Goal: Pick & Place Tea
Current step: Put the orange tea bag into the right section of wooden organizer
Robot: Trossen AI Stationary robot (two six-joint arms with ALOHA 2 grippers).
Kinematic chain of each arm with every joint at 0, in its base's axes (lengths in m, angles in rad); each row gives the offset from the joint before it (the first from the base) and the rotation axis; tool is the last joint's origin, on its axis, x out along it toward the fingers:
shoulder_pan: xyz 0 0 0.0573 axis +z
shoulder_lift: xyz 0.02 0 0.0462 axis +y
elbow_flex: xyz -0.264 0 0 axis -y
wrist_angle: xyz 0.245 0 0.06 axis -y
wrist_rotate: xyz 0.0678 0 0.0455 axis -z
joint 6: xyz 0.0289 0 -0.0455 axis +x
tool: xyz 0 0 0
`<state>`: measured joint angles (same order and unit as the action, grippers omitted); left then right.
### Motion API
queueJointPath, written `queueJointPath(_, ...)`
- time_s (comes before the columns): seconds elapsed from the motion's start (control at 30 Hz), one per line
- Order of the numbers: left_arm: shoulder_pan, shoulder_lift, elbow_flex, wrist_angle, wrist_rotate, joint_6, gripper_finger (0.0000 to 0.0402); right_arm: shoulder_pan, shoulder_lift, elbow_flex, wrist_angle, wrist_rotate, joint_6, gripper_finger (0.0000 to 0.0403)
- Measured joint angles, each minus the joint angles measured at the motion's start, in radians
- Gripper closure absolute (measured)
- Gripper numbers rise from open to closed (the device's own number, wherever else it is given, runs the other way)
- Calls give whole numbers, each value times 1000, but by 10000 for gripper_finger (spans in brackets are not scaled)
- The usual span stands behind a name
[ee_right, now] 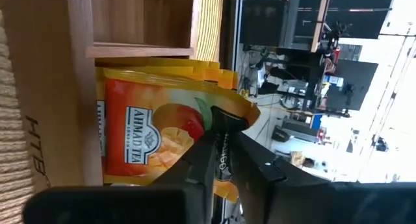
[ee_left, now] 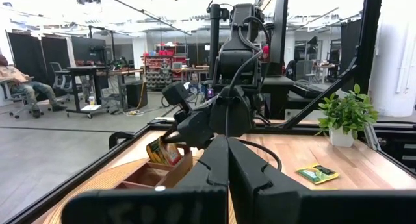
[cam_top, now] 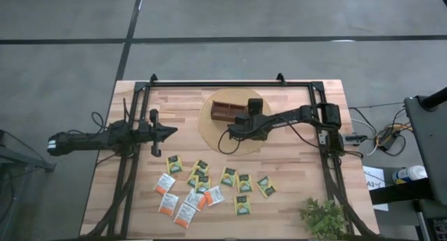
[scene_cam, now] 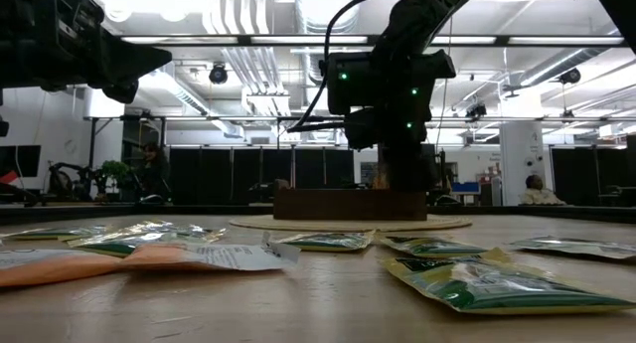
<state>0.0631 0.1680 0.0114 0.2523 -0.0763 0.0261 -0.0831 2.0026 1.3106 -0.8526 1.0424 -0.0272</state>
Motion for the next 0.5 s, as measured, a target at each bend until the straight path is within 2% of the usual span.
queueJointPath(0.2, 0, 0, 0, 0, 0, 0, 402, -1, -1, 0, 0, 0, 6, 316)
queueJointPath(0.5, 0, 0, 0, 0, 0, 0, 402, 0, -57, -6, -3, -9, 47, 283)
